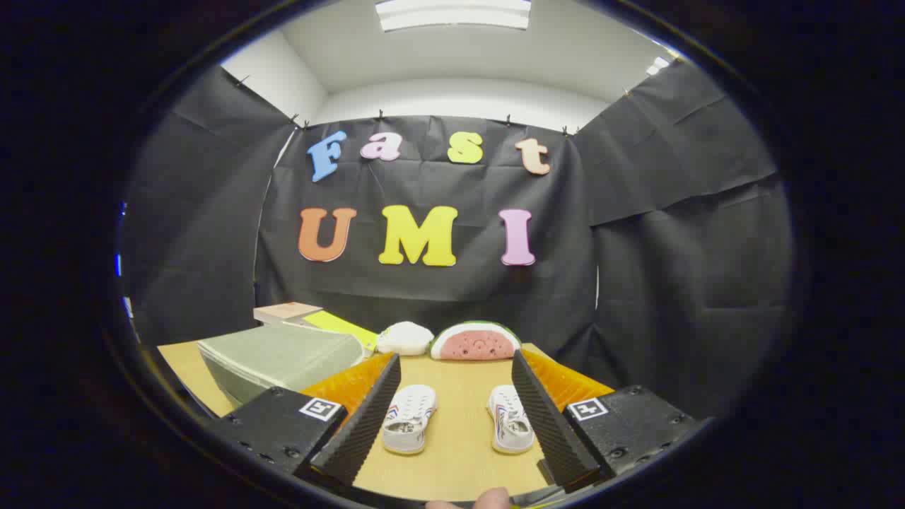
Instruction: Open the storage box then place both shoes into the box .Put the left shoe in first, then the right shoe, with the right side of both shoes facing outward in a uniform manner.
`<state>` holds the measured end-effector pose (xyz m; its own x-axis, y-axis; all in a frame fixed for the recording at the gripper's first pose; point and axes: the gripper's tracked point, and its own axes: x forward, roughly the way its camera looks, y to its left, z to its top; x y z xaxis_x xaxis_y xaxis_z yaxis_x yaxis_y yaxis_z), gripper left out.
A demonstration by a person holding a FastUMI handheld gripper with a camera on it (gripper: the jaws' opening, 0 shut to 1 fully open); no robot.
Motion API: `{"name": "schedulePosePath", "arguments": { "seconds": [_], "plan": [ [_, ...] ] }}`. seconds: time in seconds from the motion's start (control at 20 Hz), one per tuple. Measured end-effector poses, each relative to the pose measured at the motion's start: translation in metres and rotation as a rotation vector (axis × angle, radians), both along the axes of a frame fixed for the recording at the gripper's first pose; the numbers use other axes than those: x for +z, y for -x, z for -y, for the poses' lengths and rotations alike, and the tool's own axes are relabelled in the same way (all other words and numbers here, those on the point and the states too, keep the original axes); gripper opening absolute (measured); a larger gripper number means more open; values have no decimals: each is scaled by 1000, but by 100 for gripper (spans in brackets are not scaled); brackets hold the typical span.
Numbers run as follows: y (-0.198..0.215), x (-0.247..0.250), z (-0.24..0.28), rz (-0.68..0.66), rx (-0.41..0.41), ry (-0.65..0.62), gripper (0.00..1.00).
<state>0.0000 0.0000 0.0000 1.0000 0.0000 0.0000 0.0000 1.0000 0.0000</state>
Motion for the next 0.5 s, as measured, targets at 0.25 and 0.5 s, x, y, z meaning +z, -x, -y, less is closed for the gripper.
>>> {"name": "schedulePosePath", "arguments": {
  "seconds": [0.25, 0.5],
  "plan": [
    [0, -3, -7, -13, 5, 28, 100],
    [3, 2, -22, -4, 27, 44, 100]
  ]
}}
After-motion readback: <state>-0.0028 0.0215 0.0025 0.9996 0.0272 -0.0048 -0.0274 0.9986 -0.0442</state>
